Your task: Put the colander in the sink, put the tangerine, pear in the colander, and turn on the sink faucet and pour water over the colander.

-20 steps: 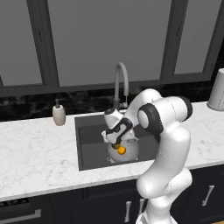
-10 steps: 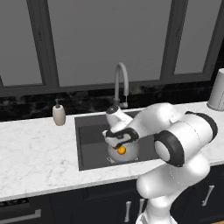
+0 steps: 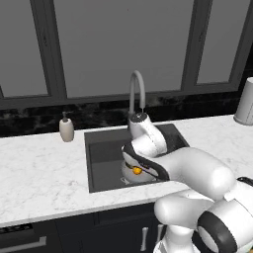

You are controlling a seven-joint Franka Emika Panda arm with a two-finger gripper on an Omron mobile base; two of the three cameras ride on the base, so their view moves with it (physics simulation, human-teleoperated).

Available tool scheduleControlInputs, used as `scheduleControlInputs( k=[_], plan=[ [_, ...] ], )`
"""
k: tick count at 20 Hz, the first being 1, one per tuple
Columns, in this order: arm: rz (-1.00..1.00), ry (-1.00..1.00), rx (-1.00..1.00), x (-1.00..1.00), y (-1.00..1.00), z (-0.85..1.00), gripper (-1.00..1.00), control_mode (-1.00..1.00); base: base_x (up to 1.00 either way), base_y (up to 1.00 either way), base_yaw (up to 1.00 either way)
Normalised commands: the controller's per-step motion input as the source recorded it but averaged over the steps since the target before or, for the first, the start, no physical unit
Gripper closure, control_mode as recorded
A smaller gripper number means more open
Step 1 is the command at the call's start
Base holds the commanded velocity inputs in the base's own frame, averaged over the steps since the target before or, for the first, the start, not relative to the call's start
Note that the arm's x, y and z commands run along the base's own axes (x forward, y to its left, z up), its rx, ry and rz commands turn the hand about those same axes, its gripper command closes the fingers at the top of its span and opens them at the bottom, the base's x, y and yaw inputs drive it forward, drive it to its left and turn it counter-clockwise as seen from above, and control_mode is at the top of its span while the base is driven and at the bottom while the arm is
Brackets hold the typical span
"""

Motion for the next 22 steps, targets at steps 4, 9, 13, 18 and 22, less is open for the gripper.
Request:
scheduleControlInputs(
  k=[4,9,13,18,22],
  plan=[
    [0.34,-0.01,0.00,-0.58,-0.38,0.49,-1.00,-1.00,0.00,0.00,0.00],
    [0.30,-0.01,0.00,-0.30,-0.56,0.36,-1.00,-1.00,0.00,0.00,0.00],
    [0.20,0.00,0.15,-0.03,-0.67,0.37,-1.00,-1.00,0.00,0.00,0.00],
    [0.19,0.00,0.16,0.24,-0.55,0.48,-1.00,-1.00,0.00,0.00,0.00],
    [0.25,0.00,0.23,0.34,-0.51,0.31,-1.00,-1.00,0.00,0.00,0.00]
  ],
)
